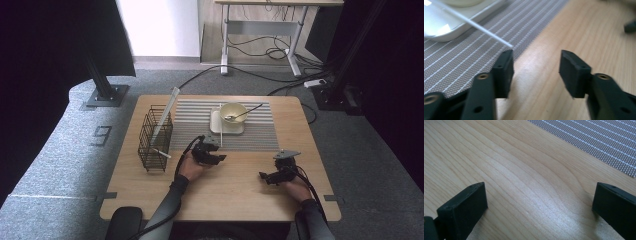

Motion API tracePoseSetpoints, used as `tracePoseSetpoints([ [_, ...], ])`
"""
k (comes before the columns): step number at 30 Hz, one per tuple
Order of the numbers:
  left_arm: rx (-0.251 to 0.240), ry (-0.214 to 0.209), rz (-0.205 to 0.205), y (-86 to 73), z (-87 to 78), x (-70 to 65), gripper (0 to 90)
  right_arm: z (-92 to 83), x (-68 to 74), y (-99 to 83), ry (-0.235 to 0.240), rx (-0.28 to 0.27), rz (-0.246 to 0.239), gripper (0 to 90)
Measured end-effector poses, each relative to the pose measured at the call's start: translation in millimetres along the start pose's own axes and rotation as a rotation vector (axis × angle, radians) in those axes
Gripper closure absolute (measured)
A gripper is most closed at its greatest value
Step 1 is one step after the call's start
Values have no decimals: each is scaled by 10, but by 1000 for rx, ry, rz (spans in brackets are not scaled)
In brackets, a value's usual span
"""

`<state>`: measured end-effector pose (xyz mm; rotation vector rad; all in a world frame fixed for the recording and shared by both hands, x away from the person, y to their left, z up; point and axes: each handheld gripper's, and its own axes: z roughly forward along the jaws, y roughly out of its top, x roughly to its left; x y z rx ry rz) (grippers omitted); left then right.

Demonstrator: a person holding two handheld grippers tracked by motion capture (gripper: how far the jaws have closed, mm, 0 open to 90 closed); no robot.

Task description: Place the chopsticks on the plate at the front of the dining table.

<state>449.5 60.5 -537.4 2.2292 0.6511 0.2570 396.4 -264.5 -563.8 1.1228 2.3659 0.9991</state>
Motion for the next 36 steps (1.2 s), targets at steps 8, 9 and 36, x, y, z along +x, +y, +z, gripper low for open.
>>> tracePoseSetpoints([
  [8,10,-9,29,42,90,-26,644,0,0,0,0,0,0,0],
  [9,13,-8,33,43,99,-24,644,0,0,0,0,0,0,0],
  [36,19,3,39,105,298,183,621,0,0,0,0,0,0,0],
])
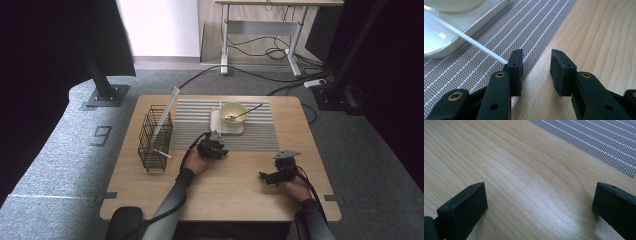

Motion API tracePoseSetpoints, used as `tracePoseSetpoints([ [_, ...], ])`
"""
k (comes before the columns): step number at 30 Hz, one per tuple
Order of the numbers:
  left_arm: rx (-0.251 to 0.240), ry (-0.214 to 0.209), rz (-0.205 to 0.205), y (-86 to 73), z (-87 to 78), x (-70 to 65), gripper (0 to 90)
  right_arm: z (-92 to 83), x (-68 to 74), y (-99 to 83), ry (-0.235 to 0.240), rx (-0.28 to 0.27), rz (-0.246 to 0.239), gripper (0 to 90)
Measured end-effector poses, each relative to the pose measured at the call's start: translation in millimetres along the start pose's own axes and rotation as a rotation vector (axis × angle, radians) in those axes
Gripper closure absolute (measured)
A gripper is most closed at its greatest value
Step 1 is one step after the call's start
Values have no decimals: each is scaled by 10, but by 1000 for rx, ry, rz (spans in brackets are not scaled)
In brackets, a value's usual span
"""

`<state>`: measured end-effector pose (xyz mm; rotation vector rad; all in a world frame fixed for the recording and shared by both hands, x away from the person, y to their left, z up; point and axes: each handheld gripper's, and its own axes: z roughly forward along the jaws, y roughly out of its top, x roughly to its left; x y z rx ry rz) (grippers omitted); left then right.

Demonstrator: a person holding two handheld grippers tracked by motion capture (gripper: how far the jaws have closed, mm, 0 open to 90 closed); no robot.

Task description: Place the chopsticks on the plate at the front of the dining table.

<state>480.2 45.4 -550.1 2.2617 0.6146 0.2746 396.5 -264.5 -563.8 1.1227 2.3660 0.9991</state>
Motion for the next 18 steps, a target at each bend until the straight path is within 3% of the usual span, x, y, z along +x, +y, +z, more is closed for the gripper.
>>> tracePoseSetpoints([
  [10,1,2,12,-32,-70,-50,609,0,0,0,0,0,0,0],
  [18,8,2,10,-19,-66,13,608,0,0,0,0,0,0,0],
])
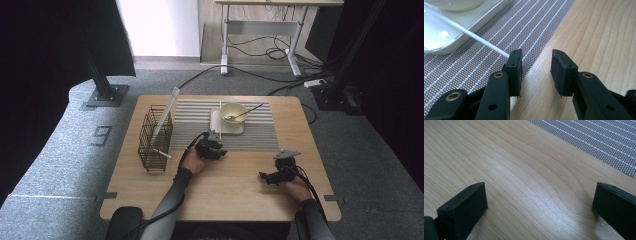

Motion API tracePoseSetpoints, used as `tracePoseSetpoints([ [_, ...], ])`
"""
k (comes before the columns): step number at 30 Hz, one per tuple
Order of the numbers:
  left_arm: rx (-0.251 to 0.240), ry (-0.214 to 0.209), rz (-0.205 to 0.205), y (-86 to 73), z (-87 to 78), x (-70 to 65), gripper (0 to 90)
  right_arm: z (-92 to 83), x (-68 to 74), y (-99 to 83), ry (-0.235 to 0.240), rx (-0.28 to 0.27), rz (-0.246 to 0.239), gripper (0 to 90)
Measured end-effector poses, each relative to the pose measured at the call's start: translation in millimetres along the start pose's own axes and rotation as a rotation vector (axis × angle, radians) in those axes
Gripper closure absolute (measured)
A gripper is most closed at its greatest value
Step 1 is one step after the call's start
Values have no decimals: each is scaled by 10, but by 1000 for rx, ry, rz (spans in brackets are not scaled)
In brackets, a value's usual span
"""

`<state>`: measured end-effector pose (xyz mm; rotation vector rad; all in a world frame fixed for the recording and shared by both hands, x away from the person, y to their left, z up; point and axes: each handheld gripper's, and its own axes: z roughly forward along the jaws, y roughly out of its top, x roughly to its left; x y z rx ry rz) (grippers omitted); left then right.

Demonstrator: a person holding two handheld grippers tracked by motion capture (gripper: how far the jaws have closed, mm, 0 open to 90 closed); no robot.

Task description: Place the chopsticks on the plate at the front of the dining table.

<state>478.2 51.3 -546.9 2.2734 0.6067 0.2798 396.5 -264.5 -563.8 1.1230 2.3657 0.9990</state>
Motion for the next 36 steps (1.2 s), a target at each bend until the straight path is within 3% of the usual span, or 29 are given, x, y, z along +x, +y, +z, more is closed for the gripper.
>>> tracePoseSetpoints([
  [9,-7,-4,3,51,68,26,603,0,0,0,0,0,0,0],
  [20,-13,6,-2,13,-82,-25,577,0,0,0,0,0,-1,0],
  [25,-25,34,-19,-43,-160,-23,477,0,0,0,0,0,-1,0],
  [30,-31,56,-78,-67,-167,60,297,0,0,0,0,0,0,0],
  [32,-43,42,-101,-61,-138,81,254,0,0,0,0,0,0,0],
  [36,-47,20,-107,-33,-66,69,218,0,0,0,0,0,0,0],
])
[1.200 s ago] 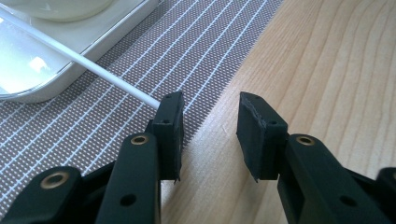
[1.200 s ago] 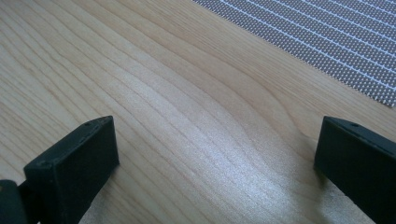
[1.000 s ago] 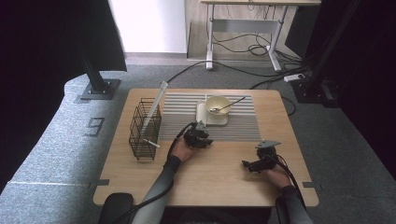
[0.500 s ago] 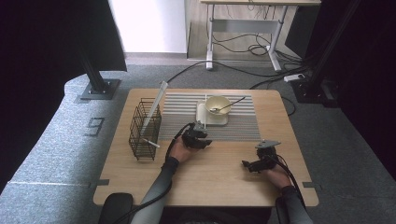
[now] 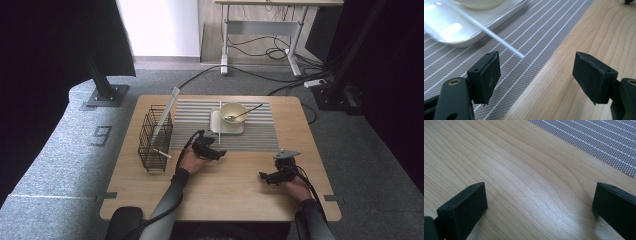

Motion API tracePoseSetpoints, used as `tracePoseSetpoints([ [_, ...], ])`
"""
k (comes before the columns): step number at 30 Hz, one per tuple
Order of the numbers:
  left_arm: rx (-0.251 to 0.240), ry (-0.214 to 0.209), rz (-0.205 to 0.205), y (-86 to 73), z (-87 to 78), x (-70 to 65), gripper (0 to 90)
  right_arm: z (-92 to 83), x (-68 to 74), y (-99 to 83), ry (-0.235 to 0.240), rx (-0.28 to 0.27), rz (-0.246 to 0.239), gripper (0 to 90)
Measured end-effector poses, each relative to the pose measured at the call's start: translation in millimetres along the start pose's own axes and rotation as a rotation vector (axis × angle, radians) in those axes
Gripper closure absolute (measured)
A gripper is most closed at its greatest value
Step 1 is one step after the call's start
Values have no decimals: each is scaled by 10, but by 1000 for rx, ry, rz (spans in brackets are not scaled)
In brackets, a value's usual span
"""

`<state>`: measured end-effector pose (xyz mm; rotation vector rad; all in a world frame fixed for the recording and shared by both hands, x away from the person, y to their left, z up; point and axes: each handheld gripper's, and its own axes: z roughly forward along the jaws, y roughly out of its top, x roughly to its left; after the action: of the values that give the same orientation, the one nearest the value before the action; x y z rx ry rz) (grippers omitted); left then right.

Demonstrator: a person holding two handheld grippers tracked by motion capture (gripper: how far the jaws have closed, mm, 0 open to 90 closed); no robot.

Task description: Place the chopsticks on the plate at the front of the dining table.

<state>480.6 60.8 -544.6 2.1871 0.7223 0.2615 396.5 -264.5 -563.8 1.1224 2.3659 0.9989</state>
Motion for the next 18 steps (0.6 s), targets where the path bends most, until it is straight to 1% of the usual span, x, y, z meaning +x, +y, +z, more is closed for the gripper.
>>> tracePoseSetpoints([
  [7,-10,-30,-4,9,79,-46,197,0,0,0,0,0,0,0],
  [14,-12,-40,-1,15,103,-51,190,0,0,0,0,0,0,0],
  [16,-12,-37,-1,23,108,-52,188,0,0,0,0,0,0,0],
  [18,-15,-44,-3,30,109,-59,185,0,0,0,0,0,0,0],
])
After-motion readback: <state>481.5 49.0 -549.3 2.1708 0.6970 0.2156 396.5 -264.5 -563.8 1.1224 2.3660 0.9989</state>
